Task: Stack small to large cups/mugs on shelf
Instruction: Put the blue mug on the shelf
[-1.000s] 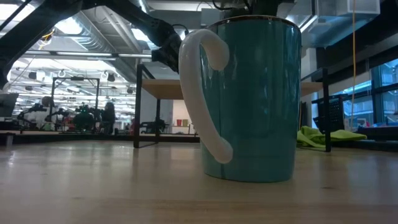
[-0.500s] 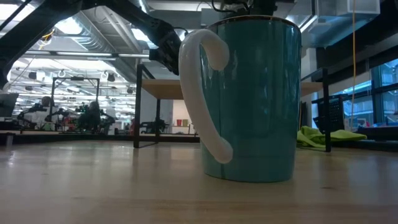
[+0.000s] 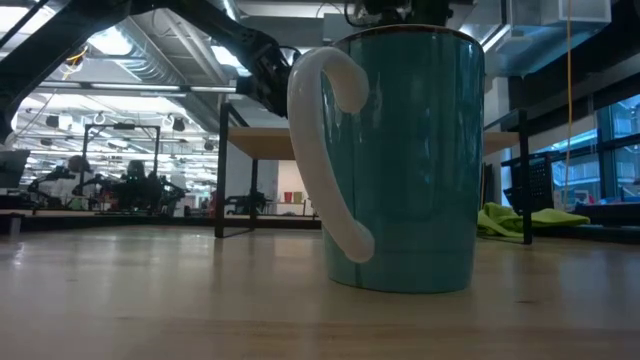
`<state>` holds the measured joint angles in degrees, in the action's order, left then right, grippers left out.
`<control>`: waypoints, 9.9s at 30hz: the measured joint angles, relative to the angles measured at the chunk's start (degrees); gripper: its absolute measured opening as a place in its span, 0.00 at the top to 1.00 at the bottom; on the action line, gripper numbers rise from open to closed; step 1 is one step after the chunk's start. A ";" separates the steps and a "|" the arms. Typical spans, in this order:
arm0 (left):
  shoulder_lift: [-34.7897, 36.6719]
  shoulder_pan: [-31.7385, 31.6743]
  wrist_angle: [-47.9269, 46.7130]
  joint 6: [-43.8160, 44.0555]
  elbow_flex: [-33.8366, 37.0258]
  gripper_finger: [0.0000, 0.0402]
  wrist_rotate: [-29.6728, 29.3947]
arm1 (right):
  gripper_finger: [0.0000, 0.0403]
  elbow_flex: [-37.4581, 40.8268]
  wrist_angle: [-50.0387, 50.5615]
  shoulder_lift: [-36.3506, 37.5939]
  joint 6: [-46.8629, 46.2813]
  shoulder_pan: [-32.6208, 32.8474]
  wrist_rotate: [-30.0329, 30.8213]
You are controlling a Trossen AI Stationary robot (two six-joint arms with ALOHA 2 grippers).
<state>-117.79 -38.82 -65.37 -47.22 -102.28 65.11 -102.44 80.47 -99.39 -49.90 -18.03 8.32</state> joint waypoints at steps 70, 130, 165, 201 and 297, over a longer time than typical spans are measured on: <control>0.22 3.81 -9.04 -6.93 -0.02 1.00 4.45 | 0.44 -0.04 -11.92 0.02 -1.03 2.89 -4.67; 0.22 3.50 -7.31 -6.93 -0.02 1.00 3.17 | 0.44 -0.04 -10.74 0.04 -2.51 3.86 -2.65; 0.19 1.20 -9.08 -5.93 -0.02 1.00 1.87 | 0.44 -0.04 -8.44 0.67 0.00 2.06 -0.20; 25.72 -0.66 -6.38 11.12 -0.04 1.00 -42.11 | 0.44 -9.39 -8.50 -3.96 5.41 3.07 -4.97; 56.72 -9.12 4.57 21.20 29.79 1.00 -37.15 | 0.92 -32.59 -9.93 -23.50 16.54 0.95 -4.33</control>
<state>-61.08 -47.94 -60.80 -26.02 -72.49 27.97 -135.02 70.54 -122.89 -33.36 -17.08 3.99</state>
